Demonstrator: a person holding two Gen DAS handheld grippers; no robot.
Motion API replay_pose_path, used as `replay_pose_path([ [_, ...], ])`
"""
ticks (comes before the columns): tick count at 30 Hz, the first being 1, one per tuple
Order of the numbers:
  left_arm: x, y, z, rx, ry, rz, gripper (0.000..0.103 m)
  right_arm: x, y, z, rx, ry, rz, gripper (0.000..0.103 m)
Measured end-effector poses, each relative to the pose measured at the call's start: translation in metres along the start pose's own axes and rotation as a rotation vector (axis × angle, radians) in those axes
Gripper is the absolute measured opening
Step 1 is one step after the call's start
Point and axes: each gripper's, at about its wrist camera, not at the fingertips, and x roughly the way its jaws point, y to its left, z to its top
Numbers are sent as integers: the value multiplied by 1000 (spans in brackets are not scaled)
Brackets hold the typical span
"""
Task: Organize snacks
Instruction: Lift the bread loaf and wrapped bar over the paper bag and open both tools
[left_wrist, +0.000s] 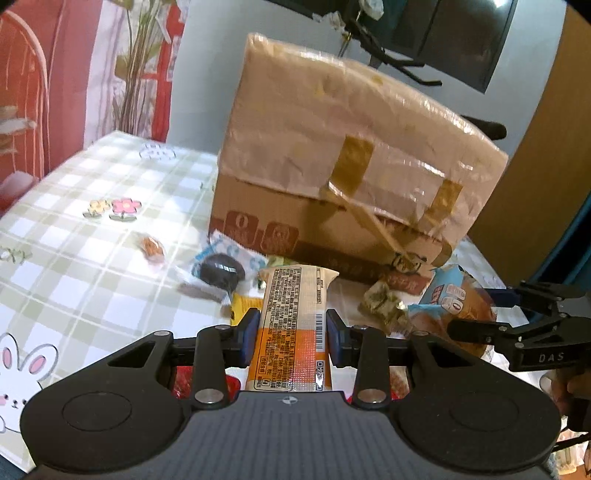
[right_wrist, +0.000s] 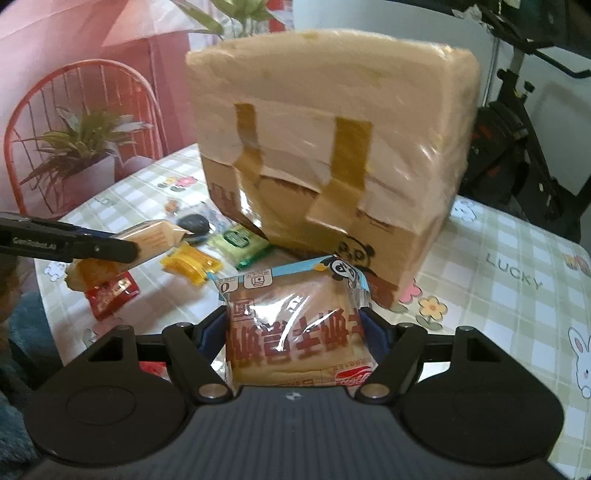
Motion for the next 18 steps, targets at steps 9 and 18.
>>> replay_pose_path([
  [9, -27, 10, 18, -6, -85, 51, 39, -12, 26, 24, -49, -59, 57, 75],
  [18, -60, 8, 58, 29, -222, 72, 40, -43, 47, 73, -84, -194, 142, 75],
])
